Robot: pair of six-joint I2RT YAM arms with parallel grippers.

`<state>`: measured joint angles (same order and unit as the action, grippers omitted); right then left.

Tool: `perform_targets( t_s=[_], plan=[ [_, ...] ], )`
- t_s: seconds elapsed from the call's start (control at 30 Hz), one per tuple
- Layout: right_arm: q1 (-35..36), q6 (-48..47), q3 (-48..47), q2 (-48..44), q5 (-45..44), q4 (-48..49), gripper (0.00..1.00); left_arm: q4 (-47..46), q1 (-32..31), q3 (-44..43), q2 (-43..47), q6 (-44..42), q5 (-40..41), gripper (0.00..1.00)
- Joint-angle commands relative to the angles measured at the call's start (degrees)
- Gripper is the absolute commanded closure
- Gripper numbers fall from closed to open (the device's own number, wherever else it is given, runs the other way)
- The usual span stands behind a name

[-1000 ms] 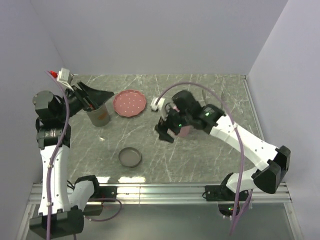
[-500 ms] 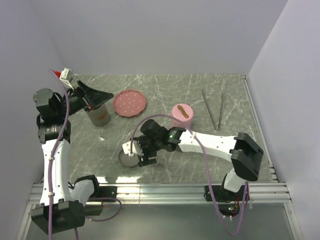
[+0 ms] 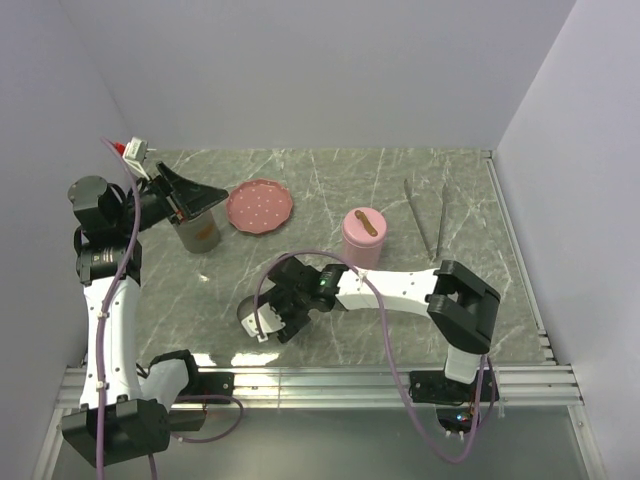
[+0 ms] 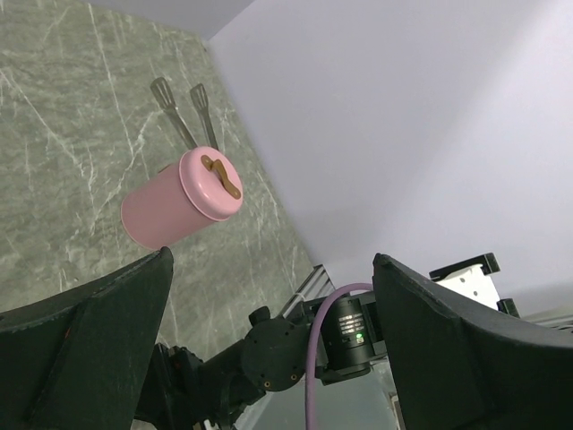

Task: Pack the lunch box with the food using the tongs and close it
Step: Pick up the lid of the lunch box with the right arm

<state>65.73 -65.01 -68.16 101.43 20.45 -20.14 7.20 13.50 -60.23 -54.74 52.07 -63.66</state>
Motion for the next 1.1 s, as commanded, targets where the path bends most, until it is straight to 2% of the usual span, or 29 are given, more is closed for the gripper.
perform_targets(
  t_s=[0.0,0.13,0.2,0.4,0.43,0.5,0.6,0.63,0.73,0.87,1.07],
  plan=[
    [0.2,-3.8,0.0,1.8,-1.5,3.1,0.32,1.2,0.2,-1.1,0.4,-2.5,-1.6,0.01],
    [0.4,-6.6,0.7,3.0,-2.2,3.0,0.43,1.1,0.3,0.0,0.9,-2.9,-1.6,0.01],
    [0.8,-8.5,0.6,4.0,-3.2,2.6,0.45,2.6,0.4,0.2,0.8,-3.9,-0.9,0.01],
    [1.2,-7.2,-2.1,7.1,-4.0,1.1,0.45,2.3,0.9,0.4,0.0,-2.9,-2.5,0.01],
    [1.2,-7.1,-2.6,8.1,-4.3,0.8,0.52,2.5,0.8,0.2,-0.3,-2.8,-3.3,0.01],
    [1.3,-6.7,-2.9,8.7,-4.4,0.9,0.57,2.7,0.9,-0.2,-0.9,-3.1,-4.3,0.01],
    [1.4,-5.4,-3.6,9.6,-4.5,0.5,0.72,3.3,0.9,-0.9,-0.5,-5.3,-4.3,0.01],
    [1.4,-3.7,-4.3,9.8,-4.0,0.2,0.84,5.2,0.9,-1.3,-0.4,-6.6,-3.5,0.01],
    [1.4,0.8,-5.7,8.5,-1.7,-1.2,1.0,7.1,1.0,-2.4,0.1,-10.9,-1.8,0.01],
    [0.9,7.6,-8.3,5.3,2.0,-3.6,1.0,4.9,1.1,-1.7,1.4,-11.6,-2.5,0.01],
    [-6.0,25.5,-14.8,-1.8,15.4,-4.9,1.0,-9.9,1.1,1.3,5.7,-3.6,0.4,0.01]
  ],
)
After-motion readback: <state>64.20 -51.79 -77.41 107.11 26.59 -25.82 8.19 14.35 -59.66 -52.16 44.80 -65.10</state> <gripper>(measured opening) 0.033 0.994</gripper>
